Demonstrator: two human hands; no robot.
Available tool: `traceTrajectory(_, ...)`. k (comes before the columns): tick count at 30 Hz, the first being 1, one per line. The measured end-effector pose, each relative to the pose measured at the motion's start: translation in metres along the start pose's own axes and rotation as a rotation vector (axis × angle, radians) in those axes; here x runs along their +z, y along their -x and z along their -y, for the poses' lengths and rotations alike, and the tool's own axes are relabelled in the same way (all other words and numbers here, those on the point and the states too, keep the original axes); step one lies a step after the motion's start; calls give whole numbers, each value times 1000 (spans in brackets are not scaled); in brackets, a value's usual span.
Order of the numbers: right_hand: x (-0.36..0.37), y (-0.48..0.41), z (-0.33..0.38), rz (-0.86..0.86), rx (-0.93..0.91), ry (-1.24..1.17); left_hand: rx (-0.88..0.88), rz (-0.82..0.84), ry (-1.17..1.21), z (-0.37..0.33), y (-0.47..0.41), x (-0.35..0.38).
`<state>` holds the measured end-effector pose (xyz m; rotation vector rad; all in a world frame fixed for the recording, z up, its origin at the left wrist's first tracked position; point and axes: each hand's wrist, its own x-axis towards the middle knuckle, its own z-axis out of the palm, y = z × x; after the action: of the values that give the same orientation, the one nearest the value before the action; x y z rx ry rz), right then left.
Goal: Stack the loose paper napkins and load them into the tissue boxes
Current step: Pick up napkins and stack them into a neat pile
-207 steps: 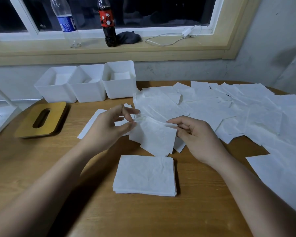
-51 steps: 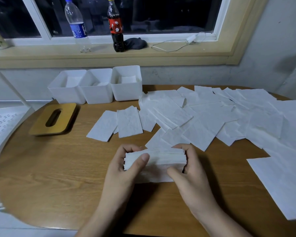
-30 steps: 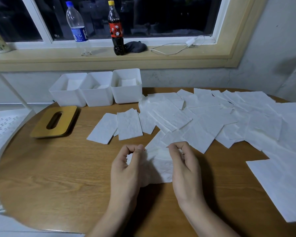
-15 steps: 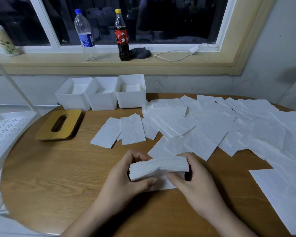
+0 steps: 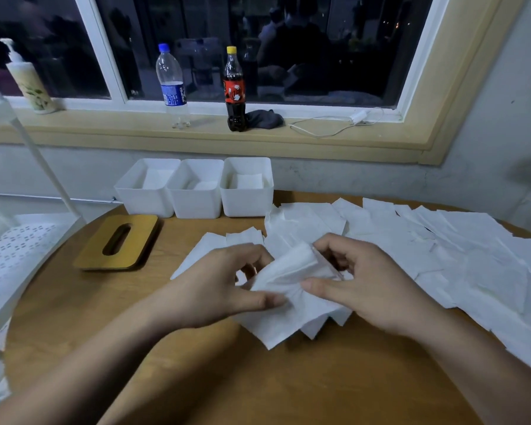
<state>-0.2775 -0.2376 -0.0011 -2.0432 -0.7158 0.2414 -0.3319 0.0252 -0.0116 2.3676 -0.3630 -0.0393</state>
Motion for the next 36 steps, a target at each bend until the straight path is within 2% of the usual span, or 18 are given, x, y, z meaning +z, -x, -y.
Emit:
traceTrajectory(5,-27,-58,30,65,-95,91,1,-146,67,3,-28,-34)
traceTrajectory(11,-35,-152,34,36,-87,71,-176,-279,322,32,-58,-71)
traceTrajectory(15,-26,-213,32,107,-41,45,-255,-343,413,62,-79,-95)
traceTrajectory(22,4,-326,39,119,-52,177,-475,-319,452,135,-115,-145)
traceTrajectory(25,25,-373,34,90,-26,178,-532,-297,428,163,-130,-167)
traceTrajectory(32,65,-436,22,8,-16,264,-596,-390,204,206,-162,-193)
traceTrajectory(36,83,-453,11,44,-1,378,-616,-403,72,220,-175,-193)
